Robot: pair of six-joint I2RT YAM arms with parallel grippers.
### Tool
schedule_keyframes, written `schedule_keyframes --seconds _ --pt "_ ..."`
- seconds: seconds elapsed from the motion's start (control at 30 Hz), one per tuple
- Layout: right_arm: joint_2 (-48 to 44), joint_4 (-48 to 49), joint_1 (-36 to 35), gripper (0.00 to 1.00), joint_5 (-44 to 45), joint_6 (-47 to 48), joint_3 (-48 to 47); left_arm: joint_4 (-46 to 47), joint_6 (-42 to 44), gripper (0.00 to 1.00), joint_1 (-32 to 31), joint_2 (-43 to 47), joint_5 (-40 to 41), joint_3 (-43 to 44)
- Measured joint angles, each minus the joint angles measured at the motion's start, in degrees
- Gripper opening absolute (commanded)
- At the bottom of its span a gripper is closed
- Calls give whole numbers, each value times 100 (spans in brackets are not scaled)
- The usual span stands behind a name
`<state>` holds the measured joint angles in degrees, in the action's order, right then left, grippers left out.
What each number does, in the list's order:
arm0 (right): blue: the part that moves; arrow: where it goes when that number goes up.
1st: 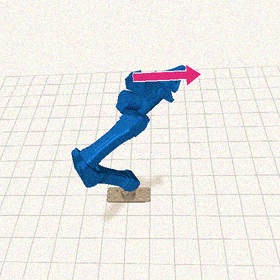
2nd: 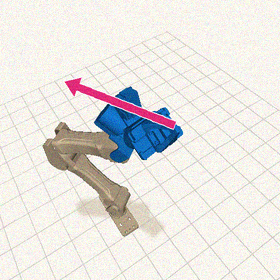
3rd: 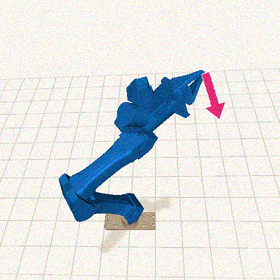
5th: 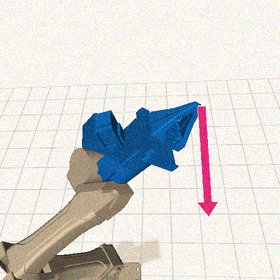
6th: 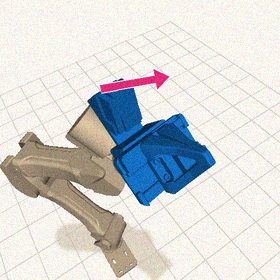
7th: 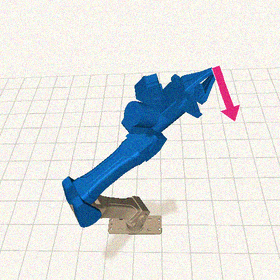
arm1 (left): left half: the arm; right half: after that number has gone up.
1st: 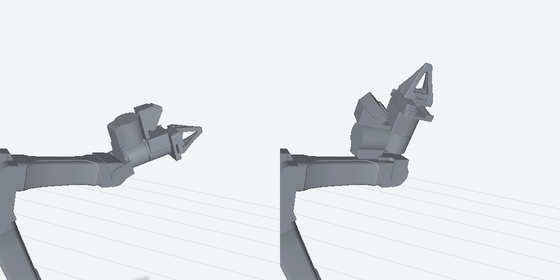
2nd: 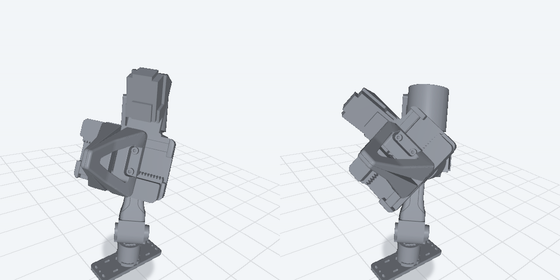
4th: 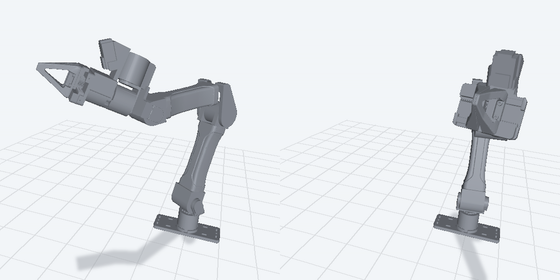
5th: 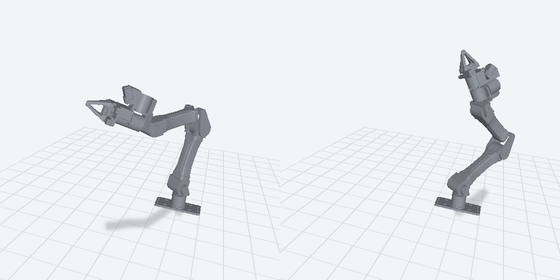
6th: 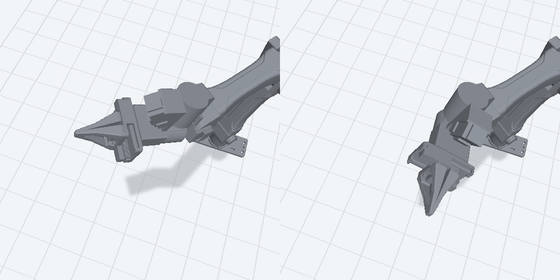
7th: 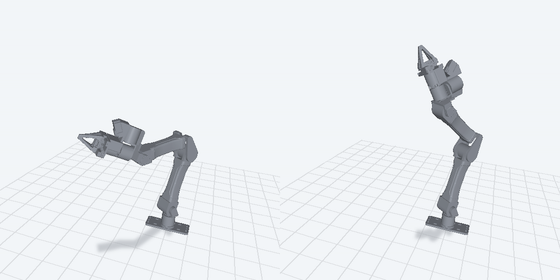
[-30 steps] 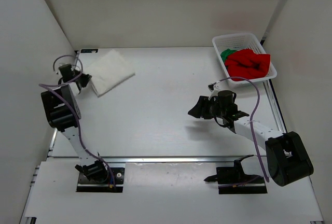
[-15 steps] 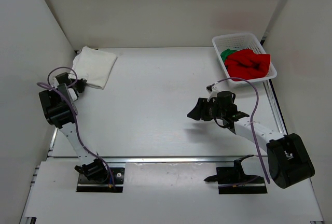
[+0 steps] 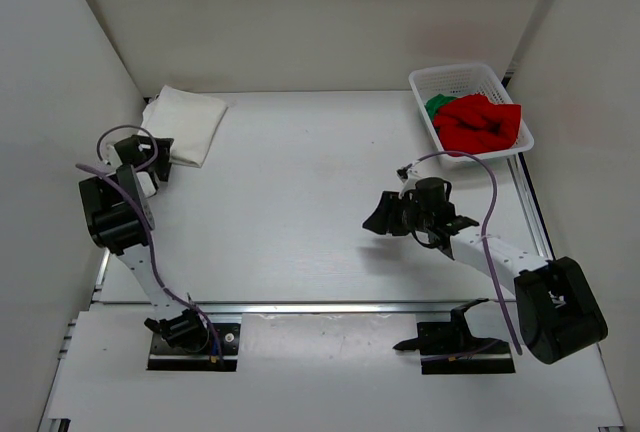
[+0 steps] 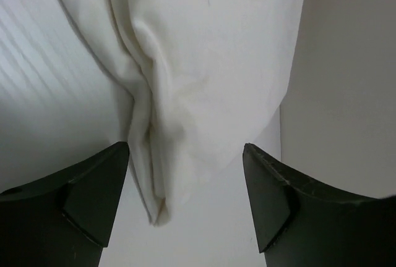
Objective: Fold and stack the t-shirts
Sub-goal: Put the neatly folded tshirt into the corner of the board with the left arm, then grab crumpled tshirt from bin with the right arm
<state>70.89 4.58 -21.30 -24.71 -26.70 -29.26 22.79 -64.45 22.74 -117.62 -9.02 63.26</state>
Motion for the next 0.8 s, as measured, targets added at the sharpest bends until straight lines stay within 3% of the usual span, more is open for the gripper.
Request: schedule_keyframes --seconds 0.1,0.13,0.27,0.37,0.43,0.5,0.53,0.6,0.7,0.8 --pt "0 -68 -13 4 118 15 -2 -129 223 89 -192 590 94 -448" --pt "0 -98 -13 0 162 28 -4 -170 308 88 -284 813 111 -603" --pt "59 -389 -39 0 417 -13 -157 -466 962 92 -894 1792 282 -1099" --pt "234 -697 -140 0 769 -20 -562 -1084 2015 75 -2151 2555 1300 -1012" --pt "385 -909 -363 0 1123 -46 -925 -1440 2697 52 -3486 3056 1871 -782" --pt "516 -1036 -625 0 1456 -70 -1257 -1755 3145 39 -4680 3390 1856 -369" --pt "592 -1099 -697 0 1530 -79 -1403 -1829 3215 21 -4975 3491 1707 -229" --pt "787 -1200 -717 0 1541 -72 -1674 -1827 3279 19 -5104 3685 1119 -129" --pt "994 -1261 -595 0 1611 -2 -1888 -1720 3265 14 -4743 3727 382 -275" --pt "946 -1187 -632 0 1934 24 -1801 -1147 2983 19 -4354 3783 -378 -1123"
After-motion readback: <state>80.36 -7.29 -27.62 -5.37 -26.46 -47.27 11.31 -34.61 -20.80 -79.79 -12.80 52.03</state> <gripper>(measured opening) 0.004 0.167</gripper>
